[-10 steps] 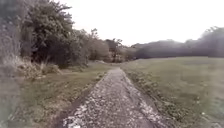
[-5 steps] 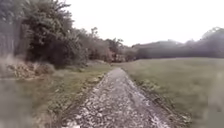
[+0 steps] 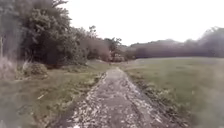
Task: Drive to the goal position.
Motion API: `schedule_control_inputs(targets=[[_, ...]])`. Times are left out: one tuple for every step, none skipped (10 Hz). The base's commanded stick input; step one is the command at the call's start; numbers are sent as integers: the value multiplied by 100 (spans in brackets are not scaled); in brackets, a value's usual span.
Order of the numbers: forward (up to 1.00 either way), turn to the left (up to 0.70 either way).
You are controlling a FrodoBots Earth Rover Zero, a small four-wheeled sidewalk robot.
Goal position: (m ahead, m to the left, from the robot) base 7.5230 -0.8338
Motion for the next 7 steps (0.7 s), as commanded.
schedule_control_inputs(targets=[[85,0],[85,0],[85,0],[85,0],[85,0],[85,0],[85,0]])
